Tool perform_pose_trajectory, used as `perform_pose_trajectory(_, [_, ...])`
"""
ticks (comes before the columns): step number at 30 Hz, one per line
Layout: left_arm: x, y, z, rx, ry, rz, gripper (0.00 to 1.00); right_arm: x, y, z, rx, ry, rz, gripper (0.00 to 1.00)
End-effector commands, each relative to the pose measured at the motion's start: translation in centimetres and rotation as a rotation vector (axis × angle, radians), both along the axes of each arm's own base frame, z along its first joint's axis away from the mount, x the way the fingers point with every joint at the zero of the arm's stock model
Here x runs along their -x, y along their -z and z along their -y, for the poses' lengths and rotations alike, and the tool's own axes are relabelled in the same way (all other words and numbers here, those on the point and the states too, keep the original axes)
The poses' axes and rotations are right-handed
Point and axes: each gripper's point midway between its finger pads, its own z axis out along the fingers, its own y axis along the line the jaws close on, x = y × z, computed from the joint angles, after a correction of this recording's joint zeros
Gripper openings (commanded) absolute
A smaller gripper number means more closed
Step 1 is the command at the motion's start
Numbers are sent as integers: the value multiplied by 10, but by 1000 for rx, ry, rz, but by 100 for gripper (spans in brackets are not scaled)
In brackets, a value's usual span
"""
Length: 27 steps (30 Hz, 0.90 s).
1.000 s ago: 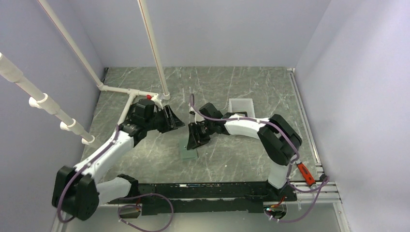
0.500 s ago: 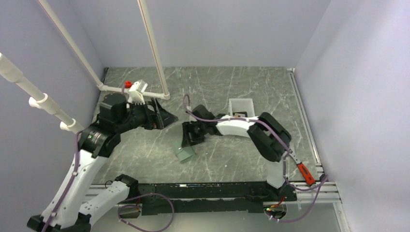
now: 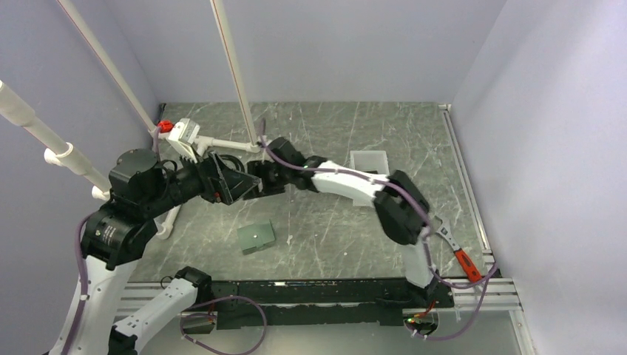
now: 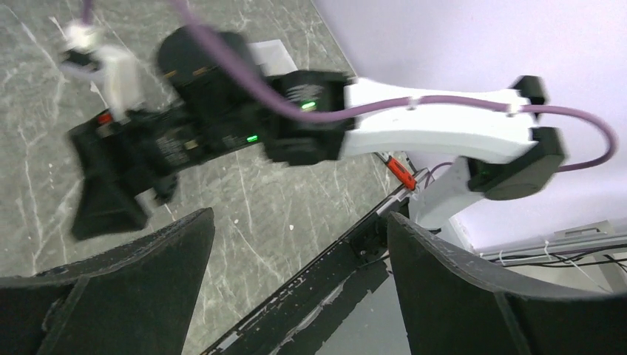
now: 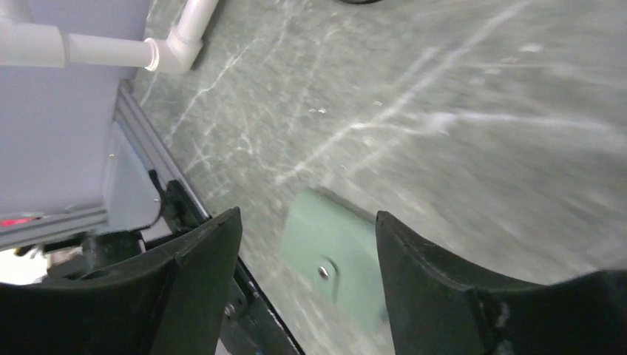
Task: Put the credit cards into the card holder
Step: Move the card holder to the center of the board, then reset both arms
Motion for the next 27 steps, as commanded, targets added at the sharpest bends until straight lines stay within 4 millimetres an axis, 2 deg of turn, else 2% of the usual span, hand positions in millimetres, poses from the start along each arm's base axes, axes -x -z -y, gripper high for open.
perform_pose_trajectory(1, [1,-33,-6,8,-15,147,92,-24,-94,87,113,102,340,74])
perform_pose_trajectory(3, [2,-52,-10,18,-26,228,92,-19,-127,124,162,138,444,79])
perform_pose_trajectory(6, [6,-84,-19,28,-62,370,93,-9,-187,179,200,222,599,90])
perform_pose_trajectory(10, [12,-124,-38,54,-151,551,96,11,-281,254,191,355,810,99])
perform_pose_trajectory(13, [19,-145,-47,90,-193,665,99,33,-346,302,119,454,947,100])
perform_pose_trajectory(16, [26,-161,-57,101,-235,749,99,60,-398,346,-5,559,1059,100])
perform_pose_trajectory(19, [32,-172,-67,92,-279,800,99,89,-432,387,-147,653,1146,100])
perform_pose_trajectory(22, [33,-179,-73,70,-307,823,99,112,-450,420,-267,740,1207,100])
perform_pose_trajectory(24, [34,-181,-73,62,-298,824,100,120,-453,432,-303,765,1224,100])
perform_pose_trajectory(27, [36,-183,-70,69,-279,820,100,119,-450,443,-280,819,1198,100])
